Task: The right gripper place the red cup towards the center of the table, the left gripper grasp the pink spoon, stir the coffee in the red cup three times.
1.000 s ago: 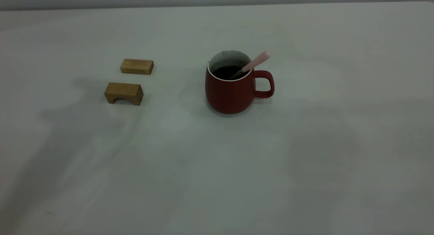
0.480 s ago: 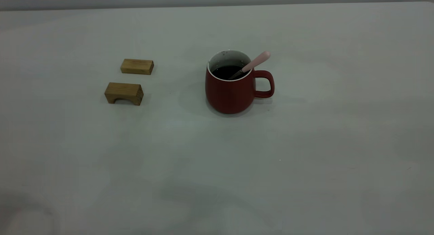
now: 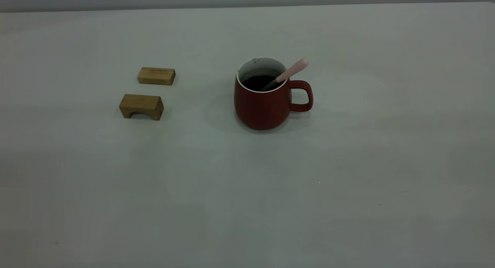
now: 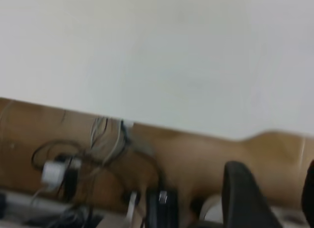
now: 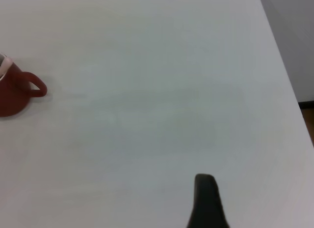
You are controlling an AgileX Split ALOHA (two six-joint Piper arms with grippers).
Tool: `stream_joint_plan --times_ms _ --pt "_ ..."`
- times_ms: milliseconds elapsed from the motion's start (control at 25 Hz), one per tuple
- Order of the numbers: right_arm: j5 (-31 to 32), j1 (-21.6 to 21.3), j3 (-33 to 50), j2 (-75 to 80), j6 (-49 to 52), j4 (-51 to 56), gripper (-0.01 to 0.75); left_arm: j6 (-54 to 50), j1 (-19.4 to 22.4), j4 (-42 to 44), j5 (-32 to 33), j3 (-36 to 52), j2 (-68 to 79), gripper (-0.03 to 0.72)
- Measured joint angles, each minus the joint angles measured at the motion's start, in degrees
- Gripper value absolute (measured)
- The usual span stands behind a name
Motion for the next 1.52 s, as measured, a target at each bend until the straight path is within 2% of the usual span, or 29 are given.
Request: stream_joint_plan --times_ms 400,720,1520 --pt "0.0 0.0 0.0 0.0 0.0 0.0 0.591 1.4 1.1 -0.3 0.5 0.2 -14.4 0.369" --pt "0.0 0.0 0.0 0.0 0.0 0.0 0.591 2.8 -2.6 -1.6 0.8 0.2 -18.0 0.369" --pt "0.0 0.0 0.0 0.0 0.0 0.0 0.591 2.9 -2.6 -1.6 1.0 0.2 -21.8 0.369"
